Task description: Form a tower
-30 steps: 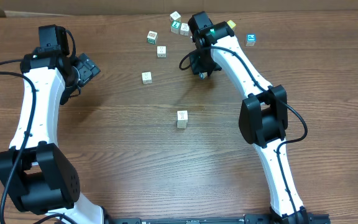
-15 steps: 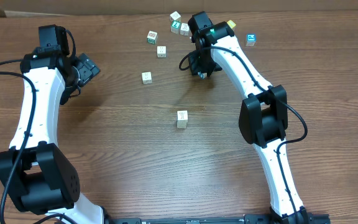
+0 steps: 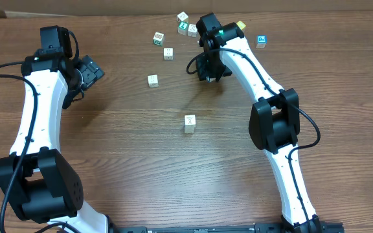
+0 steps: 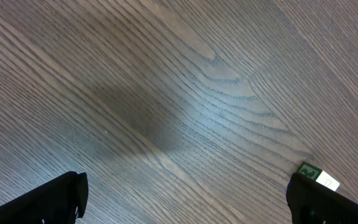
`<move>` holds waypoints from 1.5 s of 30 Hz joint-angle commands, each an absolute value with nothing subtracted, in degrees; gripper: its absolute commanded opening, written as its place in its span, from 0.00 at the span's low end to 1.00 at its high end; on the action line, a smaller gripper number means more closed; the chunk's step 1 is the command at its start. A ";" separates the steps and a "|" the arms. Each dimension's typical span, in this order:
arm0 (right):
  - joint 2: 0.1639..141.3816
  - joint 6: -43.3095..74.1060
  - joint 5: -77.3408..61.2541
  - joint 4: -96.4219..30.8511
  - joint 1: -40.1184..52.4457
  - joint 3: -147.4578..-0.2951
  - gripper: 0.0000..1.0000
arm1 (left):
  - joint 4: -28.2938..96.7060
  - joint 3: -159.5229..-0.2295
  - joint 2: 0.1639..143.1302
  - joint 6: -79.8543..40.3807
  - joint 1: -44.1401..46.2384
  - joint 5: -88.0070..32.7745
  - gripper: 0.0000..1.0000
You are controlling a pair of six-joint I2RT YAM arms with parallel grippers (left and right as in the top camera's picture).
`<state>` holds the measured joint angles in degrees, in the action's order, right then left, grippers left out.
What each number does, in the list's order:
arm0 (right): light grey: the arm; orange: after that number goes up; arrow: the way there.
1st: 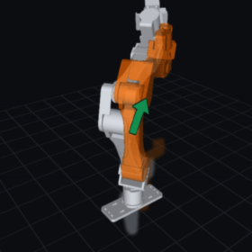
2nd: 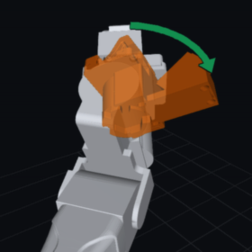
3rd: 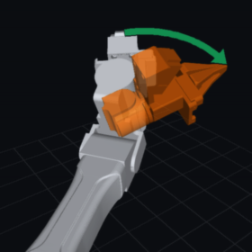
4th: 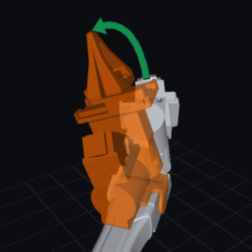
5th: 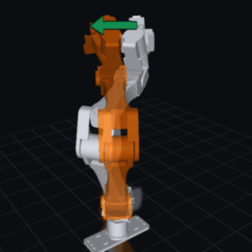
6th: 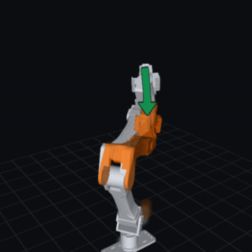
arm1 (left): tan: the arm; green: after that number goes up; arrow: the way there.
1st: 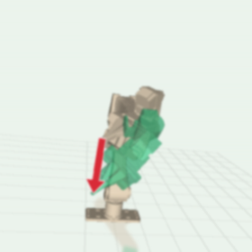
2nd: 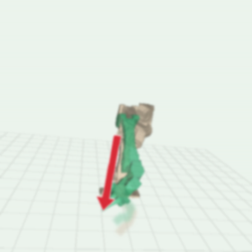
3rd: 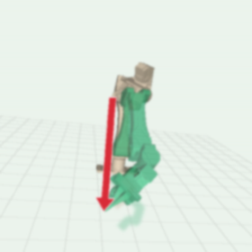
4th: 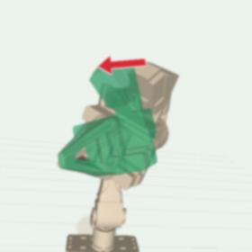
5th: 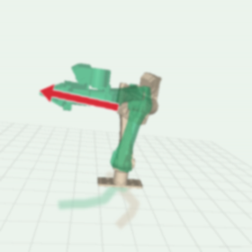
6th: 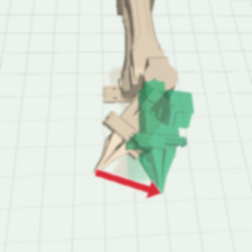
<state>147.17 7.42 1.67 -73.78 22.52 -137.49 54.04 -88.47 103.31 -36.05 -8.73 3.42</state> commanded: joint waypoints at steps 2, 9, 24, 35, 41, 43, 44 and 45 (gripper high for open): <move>144.88 7.16 2.61 -72.44 22.33 -137.21 0.58 | 53.93 -89.62 103.72 -35.97 -8.60 3.36 1.00; 144.88 4.12 4.43 -69.69 22.33 -137.21 0.55 | 53.93 -89.62 103.72 -35.97 -8.60 3.36 0.99; 144.88 4.64 -1.54 -72.95 22.44 -137.21 0.54 | 53.93 -89.62 103.72 -35.97 -8.58 3.36 1.00; 144.88 4.62 3.57 -69.97 22.44 -137.21 0.48 | 53.93 -89.62 103.72 -35.97 -8.56 3.38 1.00; 144.88 4.60 3.57 -70.41 22.44 -137.21 0.48 | 53.93 -89.62 103.72 -35.97 -8.56 3.36 1.00; 144.88 4.58 3.60 -70.41 22.44 -137.21 0.48 | 53.93 -89.62 103.72 -35.97 -8.56 3.36 1.00; 144.90 4.58 3.64 -70.61 22.44 -137.19 0.47 | 53.93 -89.62 103.72 -35.97 -8.56 3.36 1.00; 144.94 4.60 3.90 -70.61 22.44 -137.19 0.45 | 53.93 -89.62 103.72 -35.97 -8.56 3.36 1.00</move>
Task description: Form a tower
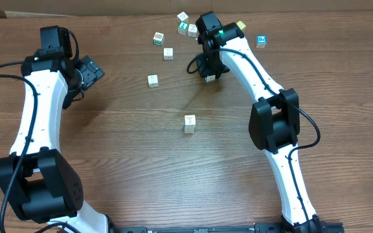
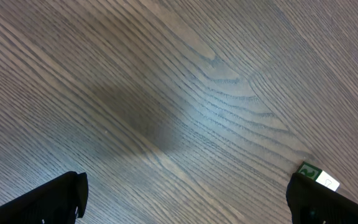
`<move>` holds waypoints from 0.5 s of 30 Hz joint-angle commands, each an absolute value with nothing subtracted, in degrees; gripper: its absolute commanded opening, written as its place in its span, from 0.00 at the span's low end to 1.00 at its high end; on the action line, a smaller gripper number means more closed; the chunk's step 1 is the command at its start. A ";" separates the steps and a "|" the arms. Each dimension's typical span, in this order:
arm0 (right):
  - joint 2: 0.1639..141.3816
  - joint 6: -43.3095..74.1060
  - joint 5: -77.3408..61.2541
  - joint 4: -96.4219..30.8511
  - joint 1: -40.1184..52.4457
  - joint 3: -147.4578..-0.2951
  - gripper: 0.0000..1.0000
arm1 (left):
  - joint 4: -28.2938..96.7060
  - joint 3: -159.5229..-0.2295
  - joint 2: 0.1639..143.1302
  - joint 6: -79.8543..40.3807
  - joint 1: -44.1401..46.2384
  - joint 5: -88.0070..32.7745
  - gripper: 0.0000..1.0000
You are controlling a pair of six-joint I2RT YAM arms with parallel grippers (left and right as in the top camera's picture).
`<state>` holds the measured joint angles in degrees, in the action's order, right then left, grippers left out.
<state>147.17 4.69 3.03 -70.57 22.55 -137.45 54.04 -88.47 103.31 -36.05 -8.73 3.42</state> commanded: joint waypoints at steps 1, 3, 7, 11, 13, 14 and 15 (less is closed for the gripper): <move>144.99 4.58 4.08 -70.59 22.44 -137.19 0.44 | 53.93 -89.62 103.72 -35.97 -8.56 3.36 1.00; 144.99 4.58 4.47 -70.57 22.44 -137.19 0.44 | 53.93 -89.62 103.72 -35.97 -8.56 3.36 0.99; 144.99 4.58 4.45 -70.41 22.44 -137.19 0.43 | 53.93 -89.62 103.72 -35.97 -8.56 3.38 1.00; 144.99 4.58 4.43 -71.11 22.44 -136.84 0.41 | 53.93 -89.62 103.72 -35.97 -8.56 3.36 1.00; 144.99 4.40 4.43 -70.85 22.44 -136.07 0.41 | 53.93 -89.62 103.72 -35.97 -8.56 3.36 1.00; 144.99 4.40 4.45 -70.70 22.44 -136.05 0.42 | 53.93 -89.62 103.72 -35.97 -8.56 3.36 1.00; 144.99 4.40 4.45 -70.30 22.44 -136.05 0.42 | 53.93 -89.62 103.72 -35.97 -8.56 3.36 1.00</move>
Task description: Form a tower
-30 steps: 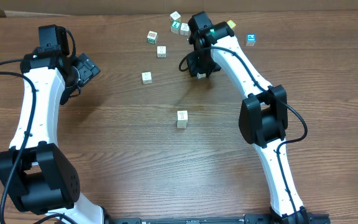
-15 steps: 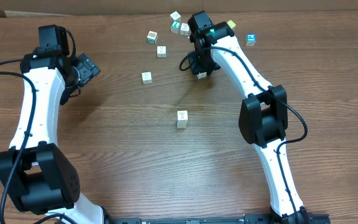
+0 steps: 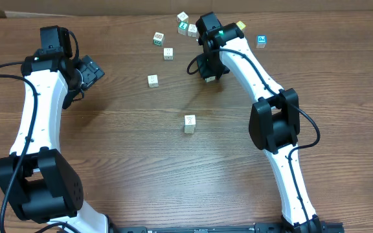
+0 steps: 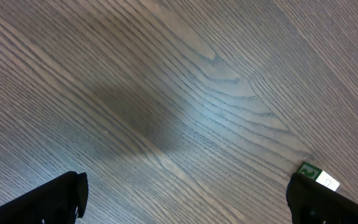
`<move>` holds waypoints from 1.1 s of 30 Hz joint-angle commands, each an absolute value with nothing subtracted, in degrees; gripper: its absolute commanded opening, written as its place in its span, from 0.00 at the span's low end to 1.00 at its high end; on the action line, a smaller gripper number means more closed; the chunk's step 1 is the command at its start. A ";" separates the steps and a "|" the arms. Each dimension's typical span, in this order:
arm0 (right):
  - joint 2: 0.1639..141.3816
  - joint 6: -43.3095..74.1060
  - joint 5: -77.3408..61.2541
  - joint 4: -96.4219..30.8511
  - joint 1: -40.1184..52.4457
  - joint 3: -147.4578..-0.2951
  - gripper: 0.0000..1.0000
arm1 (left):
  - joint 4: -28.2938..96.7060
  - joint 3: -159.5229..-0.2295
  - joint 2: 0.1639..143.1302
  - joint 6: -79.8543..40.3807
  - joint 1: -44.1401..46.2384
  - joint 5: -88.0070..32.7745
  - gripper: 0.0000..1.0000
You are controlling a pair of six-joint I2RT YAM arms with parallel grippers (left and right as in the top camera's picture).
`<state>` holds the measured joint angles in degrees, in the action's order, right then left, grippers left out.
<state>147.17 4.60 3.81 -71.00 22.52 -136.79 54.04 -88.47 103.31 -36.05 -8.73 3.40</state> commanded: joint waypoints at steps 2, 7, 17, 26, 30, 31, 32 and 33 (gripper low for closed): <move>144.99 4.40 4.43 -69.21 22.46 -136.07 0.42 | 53.93 -89.62 103.72 -35.97 -8.56 3.36 1.00; 144.99 4.40 4.40 -69.04 22.50 -135.79 0.37 | 53.93 -89.62 103.72 -35.97 -8.56 3.36 1.00; 144.66 4.67 3.36 -69.63 22.55 -135.70 0.27 | 53.93 -89.62 103.72 -35.97 -8.56 3.36 1.00; 143.94 4.64 3.36 -70.28 22.55 -136.03 0.41 | 53.93 -89.62 103.72 -35.97 -8.56 3.36 1.00; 145.05 4.64 3.36 -69.95 22.55 -134.85 0.37 | 53.93 -89.62 103.72 -35.97 -8.56 3.36 1.00; 145.05 4.64 3.36 -69.52 22.55 -134.28 0.36 | 53.93 -89.62 103.72 -35.97 -8.56 3.36 1.00; 145.05 4.64 3.36 -69.23 22.55 -133.95 0.36 | 53.93 -89.62 103.72 -35.97 -8.56 3.36 0.99; 145.05 4.64 3.38 -69.23 22.55 -133.95 0.33 | 53.93 -89.62 103.72 -35.97 -8.56 3.36 1.00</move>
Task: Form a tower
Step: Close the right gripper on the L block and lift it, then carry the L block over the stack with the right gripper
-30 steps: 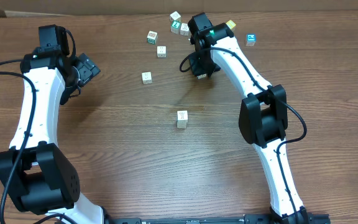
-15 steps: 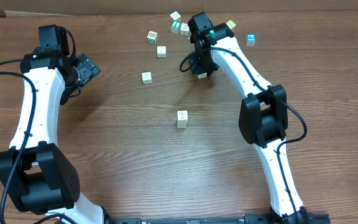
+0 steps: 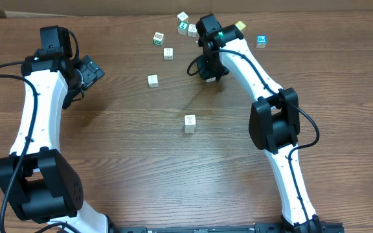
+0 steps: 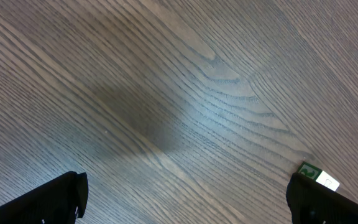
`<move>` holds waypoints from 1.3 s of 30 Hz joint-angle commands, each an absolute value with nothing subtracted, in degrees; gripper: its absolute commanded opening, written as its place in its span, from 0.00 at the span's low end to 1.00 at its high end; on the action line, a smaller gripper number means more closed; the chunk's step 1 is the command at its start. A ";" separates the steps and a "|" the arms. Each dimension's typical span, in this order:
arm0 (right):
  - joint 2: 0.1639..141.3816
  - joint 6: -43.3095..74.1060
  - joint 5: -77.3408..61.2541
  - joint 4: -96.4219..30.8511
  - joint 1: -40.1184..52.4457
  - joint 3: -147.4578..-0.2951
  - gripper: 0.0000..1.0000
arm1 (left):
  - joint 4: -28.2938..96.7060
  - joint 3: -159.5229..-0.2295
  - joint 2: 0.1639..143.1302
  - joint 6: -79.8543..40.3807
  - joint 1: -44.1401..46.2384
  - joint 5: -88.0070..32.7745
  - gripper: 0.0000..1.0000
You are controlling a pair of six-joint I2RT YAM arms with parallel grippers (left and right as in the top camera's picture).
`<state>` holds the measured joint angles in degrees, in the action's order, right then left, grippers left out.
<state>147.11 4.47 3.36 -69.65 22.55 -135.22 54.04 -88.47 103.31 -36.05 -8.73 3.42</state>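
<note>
Small lettered cubes lie on the wooden table [image 3: 122, 162]. One pale block [image 3: 189, 123] stands alone near the middle. Others sit farther back: a pale one [image 3: 153, 80], another [image 3: 168, 53], a green-faced one [image 3: 158, 39], and a cluster [image 3: 186, 26] at the far edge. My right gripper [image 3: 209, 72] points down just right of these. Its fingers are hidden under the wrist from above, so its hold is unclear. My left gripper [image 4: 185, 208] hangs open over bare wood at the left [image 3: 90, 71], with nothing between its fingers [image 4: 61, 196].
A yellow block [image 3: 241, 26] and a blue-faced block [image 3: 261, 41] lie behind the right arm. In the left wrist view a green block [image 4: 316, 174] sits by the right finger, and a red-edged corner shows at the frame's edge.
My right gripper was low over the table right of the scattered blocks. Later it sat slightly farther back with a pale block showing at its tips, and it has stayed about there. The left arm has not moved, and the middle block is unchanged.
</note>
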 commanded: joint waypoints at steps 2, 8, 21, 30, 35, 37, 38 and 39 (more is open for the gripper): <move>144.73 4.64 3.38 -69.30 22.55 -134.10 0.33 | 53.93 -89.62 103.72 -35.97 -8.56 3.36 0.99; 141.36 4.67 3.40 -69.82 22.55 -136.46 0.28 | 53.93 -89.62 103.72 -35.97 -8.56 3.36 0.99; 120.92 12.38 3.75 -81.36 22.57 -137.03 0.23 | 53.93 -89.62 103.72 -35.97 -8.56 3.36 0.99; 115.98 25.50 3.77 -93.67 25.87 -136.38 0.23 | 53.93 -89.62 103.72 -35.97 -8.56 3.38 0.99; 116.01 30.17 3.77 -95.18 29.98 -131.59 0.24 | 53.93 -89.62 103.72 -35.97 -8.56 3.36 1.00; 116.01 31.46 3.77 -94.52 31.75 -129.03 0.24 | 53.93 -89.62 103.72 -35.97 -8.56 3.36 1.00; 116.01 31.77 3.75 -94.17 32.69 -127.61 0.24 | 53.93 -89.62 103.72 -35.97 -8.56 3.36 1.00; 116.01 31.79 3.75 -93.82 33.61 -126.17 0.24 | 53.93 -89.62 103.72 -35.97 -8.56 3.36 1.00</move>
<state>115.57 28.21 3.38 -94.61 30.68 -129.91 54.06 -88.47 103.31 -36.05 -8.73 3.40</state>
